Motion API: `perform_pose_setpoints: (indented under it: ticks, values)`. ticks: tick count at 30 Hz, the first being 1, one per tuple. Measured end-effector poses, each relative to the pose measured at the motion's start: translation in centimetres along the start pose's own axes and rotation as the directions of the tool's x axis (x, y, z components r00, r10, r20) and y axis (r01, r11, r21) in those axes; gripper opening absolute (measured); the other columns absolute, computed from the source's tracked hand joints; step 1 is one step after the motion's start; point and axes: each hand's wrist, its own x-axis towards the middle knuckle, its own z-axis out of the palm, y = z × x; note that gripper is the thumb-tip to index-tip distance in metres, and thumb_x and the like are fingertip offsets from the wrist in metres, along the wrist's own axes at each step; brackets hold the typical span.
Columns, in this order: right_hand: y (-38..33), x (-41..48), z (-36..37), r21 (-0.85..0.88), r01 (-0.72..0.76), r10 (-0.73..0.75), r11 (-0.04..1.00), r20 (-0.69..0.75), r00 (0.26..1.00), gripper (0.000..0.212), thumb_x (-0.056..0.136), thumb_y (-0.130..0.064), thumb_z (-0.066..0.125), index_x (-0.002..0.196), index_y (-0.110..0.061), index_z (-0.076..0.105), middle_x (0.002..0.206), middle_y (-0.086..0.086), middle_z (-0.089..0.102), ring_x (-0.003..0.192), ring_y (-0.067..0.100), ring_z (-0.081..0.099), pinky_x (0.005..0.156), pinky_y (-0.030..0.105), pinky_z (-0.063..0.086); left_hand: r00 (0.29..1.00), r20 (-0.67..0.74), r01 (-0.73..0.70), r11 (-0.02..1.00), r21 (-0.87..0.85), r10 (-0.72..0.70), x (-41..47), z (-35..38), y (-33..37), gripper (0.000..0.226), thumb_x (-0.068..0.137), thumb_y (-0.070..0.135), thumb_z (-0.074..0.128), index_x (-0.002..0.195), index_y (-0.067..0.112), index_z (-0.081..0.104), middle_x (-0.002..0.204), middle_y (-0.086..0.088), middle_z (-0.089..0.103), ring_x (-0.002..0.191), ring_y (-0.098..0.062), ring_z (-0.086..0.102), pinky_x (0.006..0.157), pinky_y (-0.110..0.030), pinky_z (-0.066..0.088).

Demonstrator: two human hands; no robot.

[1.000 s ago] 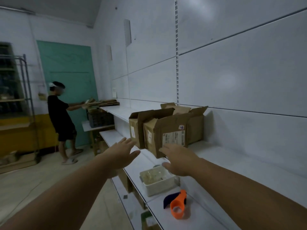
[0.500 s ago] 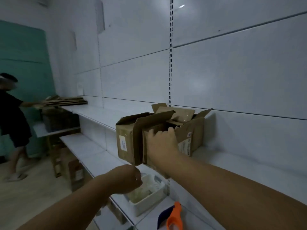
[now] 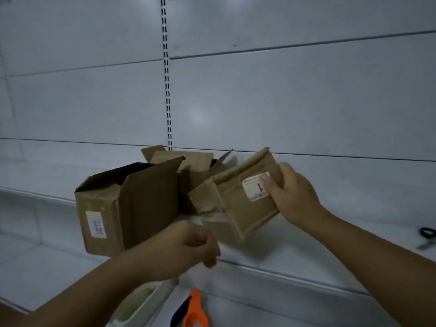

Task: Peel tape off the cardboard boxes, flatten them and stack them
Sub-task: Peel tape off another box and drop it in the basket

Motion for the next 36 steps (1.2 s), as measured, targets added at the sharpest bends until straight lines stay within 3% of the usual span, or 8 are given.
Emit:
perform_pose_setpoints:
  ticks: [4,8,12,17,23,27,31,36]
  values:
    - [4.8,0.6,-2.0,0.439,-0.398,0.442,0.806,0.002,0.897,0.032,0.096,-0.042,0.045,0.095,-0.015,0.061,0.104,0.011,0.065,0.091,0.024,0.06,0.074,0.032,0.048,0.862,-0.474,-0.272,0.954,-0.13,0.181,2.5,1.1,1.1,0.013,0.088,0.03,0.061,0.098,0.035,0.066,0.106,0.022,0.063,0.101,0.002,0.059,0.093,-0.031,0.049]
    - [7.6,-0.3,-3.3,0.758,-0.569,0.63,0.319,0.279,0.725,0.049,0.096,-0.052,0.038,0.102,-0.016,0.071,0.098,0.015,0.073,0.087,0.033,0.07,0.077,0.044,0.057,0.84,-0.492,-0.271,0.963,-0.016,0.228,5.9,2.7,2.3,0.054,0.071,0.057,0.063,0.121,0.053,0.045,0.133,0.039,0.036,0.125,0.01,0.036,0.107,-0.033,0.038]
    - [9.8,-2.4,-2.1,0.744,-0.652,0.612,0.146,0.449,0.651,0.054,0.095,-0.056,0.036,0.106,-0.016,0.071,0.097,0.013,0.074,0.091,0.034,0.07,0.082,0.047,0.056,0.832,-0.502,-0.387,0.896,-0.219,0.237,9.6,4.2,5.4,0.057,0.066,0.062,0.062,0.119,0.061,0.042,0.127,0.024,0.052,0.12,-0.001,0.051,0.096,-0.033,0.05]
    - [12.3,-5.1,-2.8,0.474,-0.643,0.512,0.601,0.388,0.766,0.033,0.097,-0.046,0.038,0.105,-0.018,0.053,0.074,-0.003,0.06,0.055,0.008,0.053,0.045,0.018,0.041,0.875,-0.48,-0.249,0.909,-0.334,0.063,15.1,7.0,8.0,0.119,0.036,0.081,0.069,0.14,0.045,0.022,0.15,0.014,0.017,0.136,-0.015,0.031,0.107,-0.042,0.039]
    - [14.6,-4.9,-10.2,0.043,-0.403,0.202,0.914,0.814,0.545,0.023,0.092,-0.035,0.056,0.089,-0.016,0.068,0.066,-0.004,0.067,0.05,0.006,0.054,0.051,0.02,0.043,0.931,-0.341,-0.205,0.962,-0.183,0.133,19.6,8.2,7.6,0.062,0.067,0.022,0.082,0.119,0.033,0.049,0.12,0.022,0.043,0.114,-0.012,0.051,0.093,-0.034,0.05]
    - [17.0,-2.8,-12.1,0.233,0.006,-0.057,0.973,0.213,0.975,0.01,0.082,-0.026,0.068,0.075,-0.031,0.064,0.065,-0.013,0.059,0.056,0.001,0.05,0.055,0.017,0.042,0.973,-0.15,-0.205,0.95,-0.236,0.173,21.7,8.5,7.0,0.075,0.069,0.004,0.08,0.128,0.032,0.042,0.132,0.022,0.032,0.115,-0.003,0.047,0.083,-0.023,0.054]
    - [19.7,0.9,-10.3,0.04,0.373,-0.373,0.927,0.201,0.906,0.057,0.073,-0.045,0.065,0.126,-0.035,0.045,0.123,-0.028,0.041,0.117,-0.008,0.038,0.096,0.007,0.03,0.97,-0.111,-0.235,0.943,-0.236,0.214,22.4,8.8,6.2,0.092,0.062,-0.006,0.082,0.131,0.032,0.035,0.135,0.033,0.018,0.109,0.022,0.041,0.079,-0.013,0.05]
    - [21.4,1.8,-5.7,0.348,0.281,-0.363,0.894,0.196,0.911,0.048,0.069,-0.031,0.062,0.112,-0.044,0.046,0.125,-0.032,0.039,0.125,-0.007,0.036,0.104,0.011,0.028,0.953,-0.213,-0.28,0.894,-0.349,0.215,22.3,10.0,5.6,0.084,0.055,0.004,0.082,0.121,0.038,0.043,0.142,0.03,0.019,0.126,0.005,0.038,0.085,-0.022,0.053]
